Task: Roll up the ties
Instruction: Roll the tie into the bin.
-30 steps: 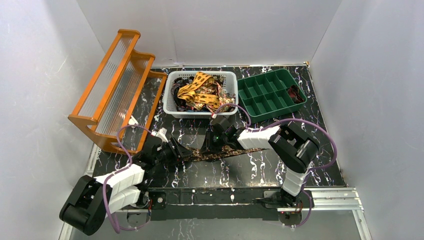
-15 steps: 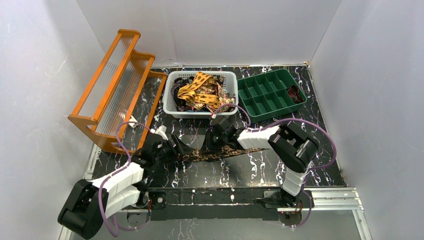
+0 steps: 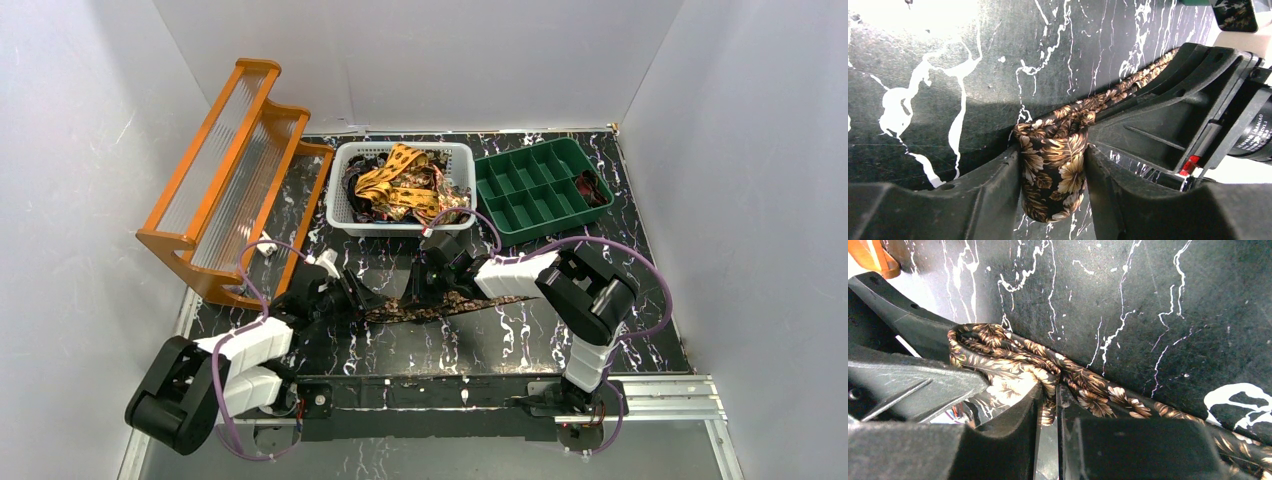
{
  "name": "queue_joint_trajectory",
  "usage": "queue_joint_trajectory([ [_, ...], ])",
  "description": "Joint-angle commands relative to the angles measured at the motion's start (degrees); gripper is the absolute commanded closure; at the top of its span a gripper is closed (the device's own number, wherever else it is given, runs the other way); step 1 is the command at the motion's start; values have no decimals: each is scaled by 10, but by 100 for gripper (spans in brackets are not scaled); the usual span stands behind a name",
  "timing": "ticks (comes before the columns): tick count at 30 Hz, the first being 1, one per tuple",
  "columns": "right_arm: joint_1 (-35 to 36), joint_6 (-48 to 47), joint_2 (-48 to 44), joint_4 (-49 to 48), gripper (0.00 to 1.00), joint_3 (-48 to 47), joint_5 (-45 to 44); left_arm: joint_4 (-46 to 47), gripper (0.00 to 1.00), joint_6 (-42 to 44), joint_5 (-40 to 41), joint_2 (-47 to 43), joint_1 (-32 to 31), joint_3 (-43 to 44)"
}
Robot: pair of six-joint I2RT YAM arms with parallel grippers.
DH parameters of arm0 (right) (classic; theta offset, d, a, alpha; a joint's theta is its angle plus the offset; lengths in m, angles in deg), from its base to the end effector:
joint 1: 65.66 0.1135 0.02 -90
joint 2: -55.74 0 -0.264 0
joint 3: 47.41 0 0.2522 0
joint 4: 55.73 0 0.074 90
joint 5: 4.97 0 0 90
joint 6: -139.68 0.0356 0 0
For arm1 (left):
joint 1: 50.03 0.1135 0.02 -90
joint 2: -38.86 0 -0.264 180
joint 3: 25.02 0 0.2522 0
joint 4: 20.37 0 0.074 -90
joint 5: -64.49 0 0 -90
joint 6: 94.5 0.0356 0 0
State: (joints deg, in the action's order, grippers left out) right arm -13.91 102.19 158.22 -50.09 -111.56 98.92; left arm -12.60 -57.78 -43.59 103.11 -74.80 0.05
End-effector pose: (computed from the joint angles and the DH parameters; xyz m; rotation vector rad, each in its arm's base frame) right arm 0.2118 0.2825 0.1395 -0.1184 2.6251 1.0762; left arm 0.1705 -0.0908 0.1358 -0.3672 2.2785 -1.0962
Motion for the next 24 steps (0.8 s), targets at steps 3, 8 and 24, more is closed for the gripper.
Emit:
queue_joint_trajectory([
  [3,3,-13,24,34,76,1,-5,-111,62,24,-5,8,-1,-12],
  [8,3,-22,0,48,69,-20,0,-183,71,43,23,-27,-1,34],
  [24,-24,-67,-133,164,54,-24,-97,-438,80,163,154,-59,-9,207],
])
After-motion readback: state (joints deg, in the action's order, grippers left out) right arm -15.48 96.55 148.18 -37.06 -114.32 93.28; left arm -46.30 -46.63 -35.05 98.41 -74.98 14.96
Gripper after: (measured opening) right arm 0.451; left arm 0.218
